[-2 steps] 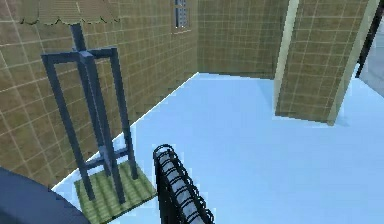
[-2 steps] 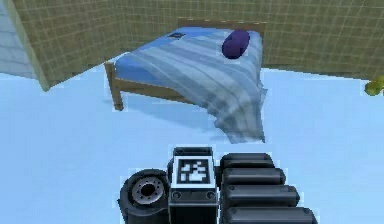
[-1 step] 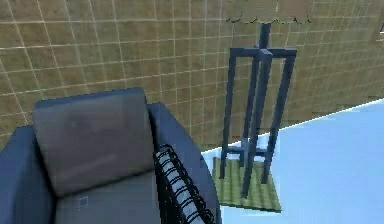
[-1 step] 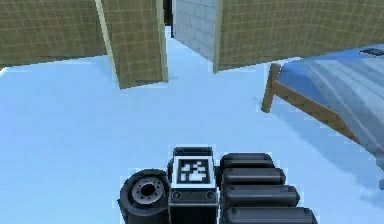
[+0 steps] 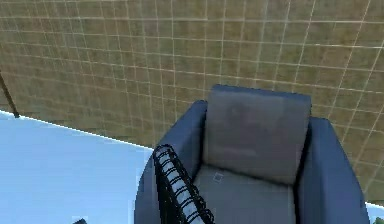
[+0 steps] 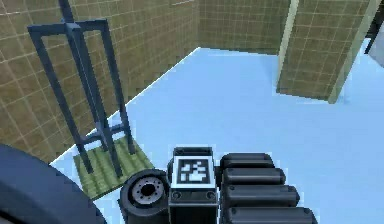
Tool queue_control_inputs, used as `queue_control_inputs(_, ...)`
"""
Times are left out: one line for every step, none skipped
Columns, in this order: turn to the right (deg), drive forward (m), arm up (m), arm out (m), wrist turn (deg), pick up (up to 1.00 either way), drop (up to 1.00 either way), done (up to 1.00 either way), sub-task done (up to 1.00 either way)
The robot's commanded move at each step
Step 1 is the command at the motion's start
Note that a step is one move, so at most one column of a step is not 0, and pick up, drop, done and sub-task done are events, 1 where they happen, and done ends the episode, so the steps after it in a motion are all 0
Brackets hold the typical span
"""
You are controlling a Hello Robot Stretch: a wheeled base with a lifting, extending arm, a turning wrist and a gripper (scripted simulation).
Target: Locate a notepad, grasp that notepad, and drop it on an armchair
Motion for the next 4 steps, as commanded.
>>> queue_control_inputs(-6.0,0.00,0.00,0.00,0.0,0.00,0.00,0.00,0.00)
queue_control_inputs(45.0,0.00,0.00,0.00,0.0,0.00,0.00,0.00,0.00)
queue_control_inputs(45.0,0.00,0.00,0.00,0.0,0.00,0.00,0.00,0.00)
queue_control_inputs(45.0,0.00,0.00,0.00,0.0,0.00,0.00,0.00,0.00)
